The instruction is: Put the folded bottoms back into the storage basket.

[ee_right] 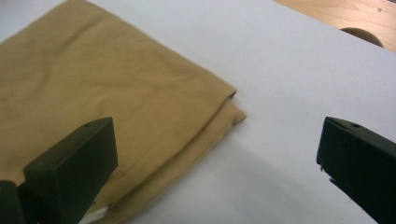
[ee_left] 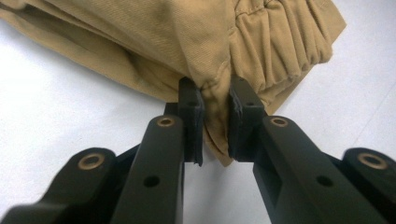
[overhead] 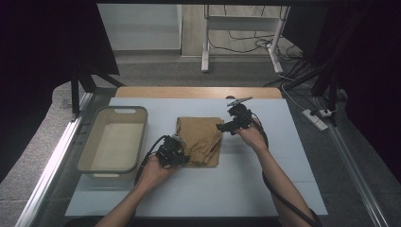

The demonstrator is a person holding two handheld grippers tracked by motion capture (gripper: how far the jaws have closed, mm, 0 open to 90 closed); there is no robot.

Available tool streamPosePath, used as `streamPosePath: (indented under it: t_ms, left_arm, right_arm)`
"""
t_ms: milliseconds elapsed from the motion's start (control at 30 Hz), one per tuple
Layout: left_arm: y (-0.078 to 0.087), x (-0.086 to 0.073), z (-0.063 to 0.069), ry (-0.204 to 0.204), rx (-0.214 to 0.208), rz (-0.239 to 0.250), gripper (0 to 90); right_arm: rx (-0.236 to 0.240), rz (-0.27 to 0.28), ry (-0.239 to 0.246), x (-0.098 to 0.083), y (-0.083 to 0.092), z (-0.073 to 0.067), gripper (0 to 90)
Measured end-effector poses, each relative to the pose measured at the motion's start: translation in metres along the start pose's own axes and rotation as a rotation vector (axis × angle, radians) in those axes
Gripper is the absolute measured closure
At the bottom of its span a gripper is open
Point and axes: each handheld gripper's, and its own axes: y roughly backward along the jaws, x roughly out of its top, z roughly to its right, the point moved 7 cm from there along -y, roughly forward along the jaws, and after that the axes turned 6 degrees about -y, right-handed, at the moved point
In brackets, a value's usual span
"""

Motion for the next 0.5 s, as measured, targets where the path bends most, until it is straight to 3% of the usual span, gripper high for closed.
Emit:
streamPosePath:
  t_ms: [500]
  left_arm:
    - [0.000,0.000,-0.001,0.001,-0.005,0.001,77.0]
  right_arm:
    - [-0.058,-0.035,-0.044,0.013,-0.029,0.016,0.0]
